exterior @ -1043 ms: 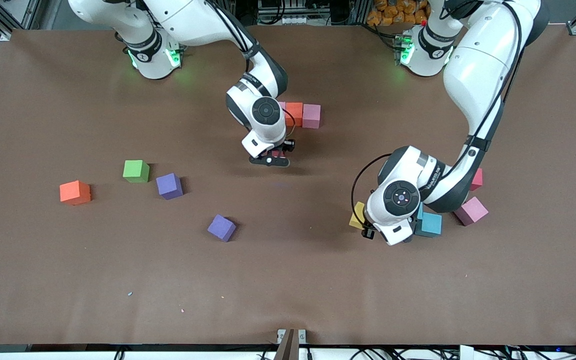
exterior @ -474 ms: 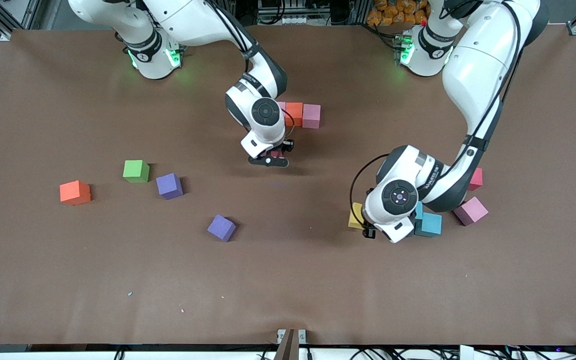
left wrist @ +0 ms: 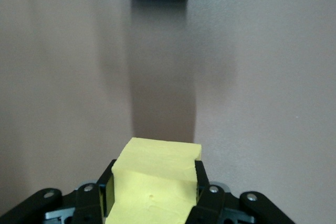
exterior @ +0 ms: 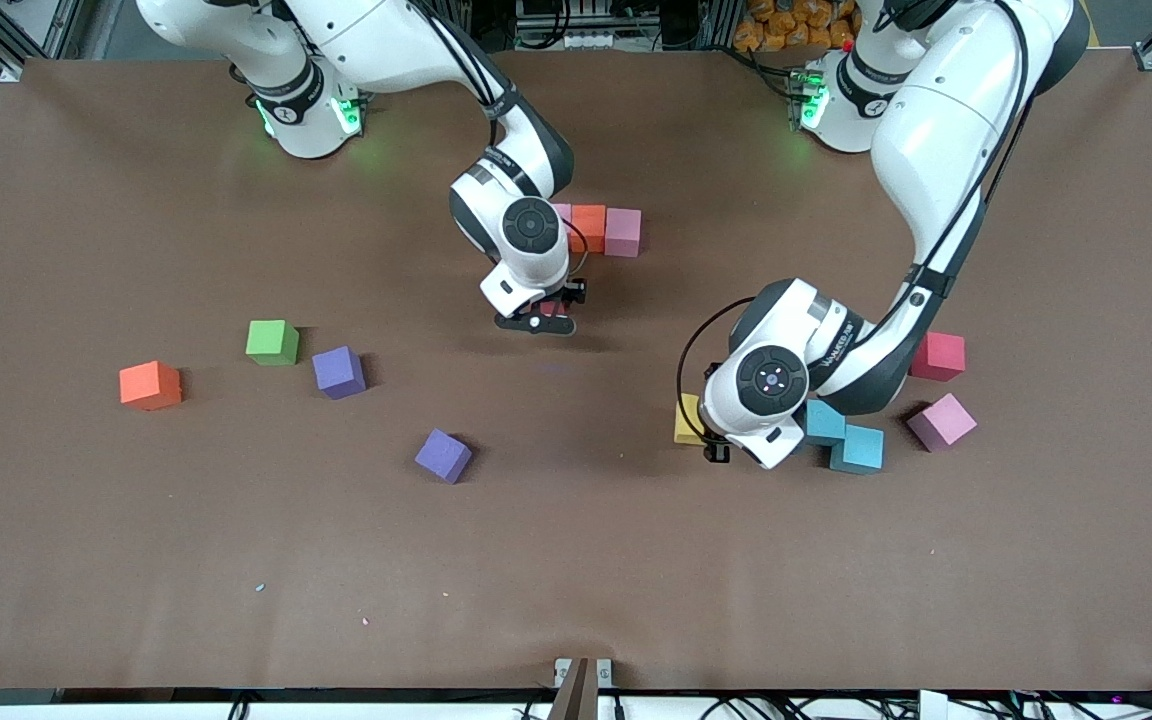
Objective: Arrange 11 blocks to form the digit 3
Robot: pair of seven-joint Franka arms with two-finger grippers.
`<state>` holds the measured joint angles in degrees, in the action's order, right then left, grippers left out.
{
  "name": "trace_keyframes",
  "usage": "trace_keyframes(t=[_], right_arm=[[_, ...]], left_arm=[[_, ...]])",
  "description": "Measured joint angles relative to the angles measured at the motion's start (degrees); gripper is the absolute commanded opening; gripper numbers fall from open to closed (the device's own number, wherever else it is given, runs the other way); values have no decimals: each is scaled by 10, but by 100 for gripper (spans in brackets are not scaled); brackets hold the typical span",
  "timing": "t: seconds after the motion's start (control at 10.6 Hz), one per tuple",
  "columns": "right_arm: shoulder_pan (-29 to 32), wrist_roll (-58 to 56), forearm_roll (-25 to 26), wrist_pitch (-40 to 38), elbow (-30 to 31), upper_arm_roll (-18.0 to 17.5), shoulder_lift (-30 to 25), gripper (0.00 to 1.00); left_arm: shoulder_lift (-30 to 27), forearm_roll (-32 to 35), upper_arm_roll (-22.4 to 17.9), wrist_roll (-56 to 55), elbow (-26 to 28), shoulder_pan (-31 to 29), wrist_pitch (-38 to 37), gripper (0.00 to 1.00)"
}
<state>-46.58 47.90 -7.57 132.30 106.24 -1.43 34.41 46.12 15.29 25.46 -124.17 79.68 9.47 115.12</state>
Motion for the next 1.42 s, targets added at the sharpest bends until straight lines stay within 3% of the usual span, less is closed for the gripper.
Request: trace_keyframes(t=[0.57,0.95,1.42], right_arm=[[27,-20,0,-63,-5,4,-74,100],[110,-125,0,-62,-26,7,-82,100],[197,-124,-1,-61,-81,8,-47,100]], left_arm=[[0,0,7,-65,28,1,3,0],[-2,0,12,-149,50,42,21,0],[-53,0,13,-241,161,96,119,0]])
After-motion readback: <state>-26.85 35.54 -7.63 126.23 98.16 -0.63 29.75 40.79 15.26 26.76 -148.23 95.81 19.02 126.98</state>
